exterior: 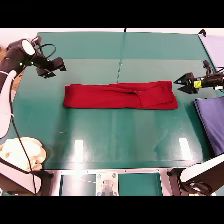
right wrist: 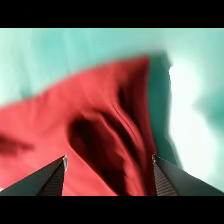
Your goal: Fold the shirts.
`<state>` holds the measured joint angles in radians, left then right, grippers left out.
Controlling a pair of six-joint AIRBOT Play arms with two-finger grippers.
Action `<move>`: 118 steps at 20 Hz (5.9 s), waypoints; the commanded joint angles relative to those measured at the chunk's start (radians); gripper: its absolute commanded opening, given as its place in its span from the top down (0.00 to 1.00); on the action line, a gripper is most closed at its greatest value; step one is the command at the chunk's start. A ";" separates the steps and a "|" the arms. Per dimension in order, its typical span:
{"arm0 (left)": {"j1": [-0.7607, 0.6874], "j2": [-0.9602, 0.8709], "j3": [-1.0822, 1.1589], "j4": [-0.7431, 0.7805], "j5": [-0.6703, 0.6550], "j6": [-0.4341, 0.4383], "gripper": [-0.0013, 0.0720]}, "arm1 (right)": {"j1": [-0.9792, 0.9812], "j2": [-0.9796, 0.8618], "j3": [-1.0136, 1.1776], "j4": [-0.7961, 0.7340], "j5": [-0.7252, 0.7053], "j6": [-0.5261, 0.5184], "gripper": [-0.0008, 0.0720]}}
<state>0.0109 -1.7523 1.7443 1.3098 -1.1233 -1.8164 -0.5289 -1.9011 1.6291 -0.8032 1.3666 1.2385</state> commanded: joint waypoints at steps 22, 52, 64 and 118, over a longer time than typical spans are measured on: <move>-0.024 0.000 0.019 -0.258 -0.074 0.128 0.07 | 0.101 -0.301 0.224 -0.002 0.183 -0.116 0.09; -0.697 -0.354 0.028 -0.518 0.509 0.220 0.96 | 0.316 0.246 0.251 -0.001 0.430 0.124 0.96; -0.288 -0.201 0.357 0.013 -0.517 0.332 0.96 | 0.539 0.245 0.249 -0.001 0.265 0.327 0.96; 0.013 -0.138 0.344 0.109 -0.616 0.350 0.96 | 0.214 0.248 0.323 -0.037 0.159 0.457 0.96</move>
<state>0.0242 -1.8915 2.0888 1.4315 -1.7401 -1.4666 -0.1448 -1.7409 1.9327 -0.8047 1.4303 1.6634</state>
